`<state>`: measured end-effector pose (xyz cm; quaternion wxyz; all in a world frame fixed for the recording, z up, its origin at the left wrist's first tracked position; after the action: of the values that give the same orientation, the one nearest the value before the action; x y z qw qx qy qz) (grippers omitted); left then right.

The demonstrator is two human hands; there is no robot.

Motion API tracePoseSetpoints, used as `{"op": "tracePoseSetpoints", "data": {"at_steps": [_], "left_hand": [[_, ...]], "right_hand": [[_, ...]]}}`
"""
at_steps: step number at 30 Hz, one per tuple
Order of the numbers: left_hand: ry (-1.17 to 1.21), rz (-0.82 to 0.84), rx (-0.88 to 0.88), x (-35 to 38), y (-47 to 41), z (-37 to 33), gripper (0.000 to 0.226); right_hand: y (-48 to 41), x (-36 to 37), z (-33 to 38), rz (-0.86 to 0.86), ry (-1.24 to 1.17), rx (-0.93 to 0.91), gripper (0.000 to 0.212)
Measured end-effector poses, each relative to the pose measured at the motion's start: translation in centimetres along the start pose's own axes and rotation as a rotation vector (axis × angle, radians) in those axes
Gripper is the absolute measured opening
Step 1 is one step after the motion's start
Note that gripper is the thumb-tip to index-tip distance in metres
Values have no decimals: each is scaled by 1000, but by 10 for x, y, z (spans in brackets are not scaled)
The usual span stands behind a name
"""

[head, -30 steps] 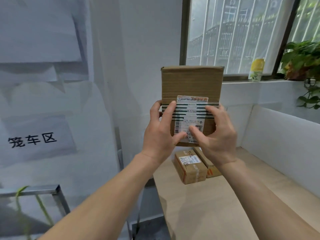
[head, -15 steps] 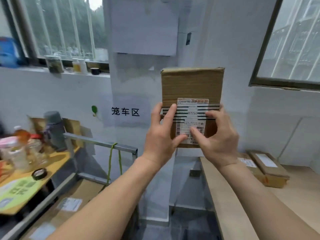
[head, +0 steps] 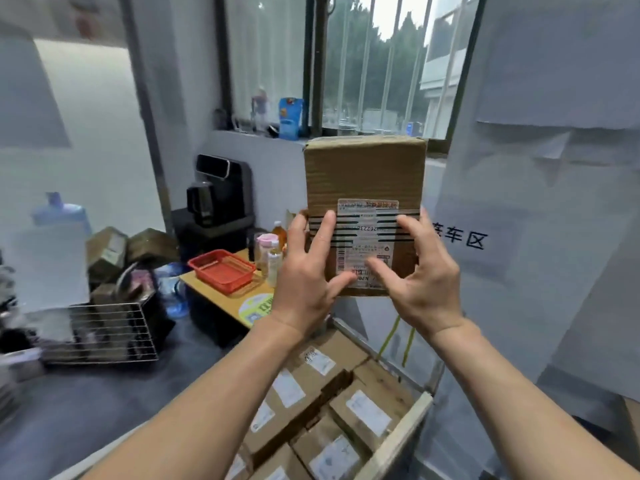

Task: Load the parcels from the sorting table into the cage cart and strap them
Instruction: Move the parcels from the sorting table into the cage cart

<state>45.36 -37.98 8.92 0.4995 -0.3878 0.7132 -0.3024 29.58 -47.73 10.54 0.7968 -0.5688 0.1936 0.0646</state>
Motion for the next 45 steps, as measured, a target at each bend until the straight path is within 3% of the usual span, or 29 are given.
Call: {"op": "tracePoseSetpoints", "data": {"at_steps": [9, 21, 31, 45], "left_hand": [[-297, -87, -278, -99, 56, 76, 98], [-433, -127, -605, -141, 138, 92, 103], [-416, -60, -752, -151, 193, 131, 109], [-204, 214, -1050, -89, 288, 230, 110]], "right_hand": [[-1, 129, 72, 198, -313, -135, 73], [45, 201, 118, 428, -622, -286, 77], [89, 252, 144, 621, -661, -281, 87], [202, 338, 115, 916, -443, -8, 92]]}}
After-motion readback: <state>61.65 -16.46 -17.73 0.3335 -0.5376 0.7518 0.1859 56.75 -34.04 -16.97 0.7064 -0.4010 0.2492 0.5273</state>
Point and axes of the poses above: each hand's wrist, its own y-axis away from the middle knuckle, its own x-axis out of the palm, z = x × y, the point moved 3 cm from there along -y, towards the middle knuckle, and after that the axes turned 3 degrees about z, right-handed, at the moved point
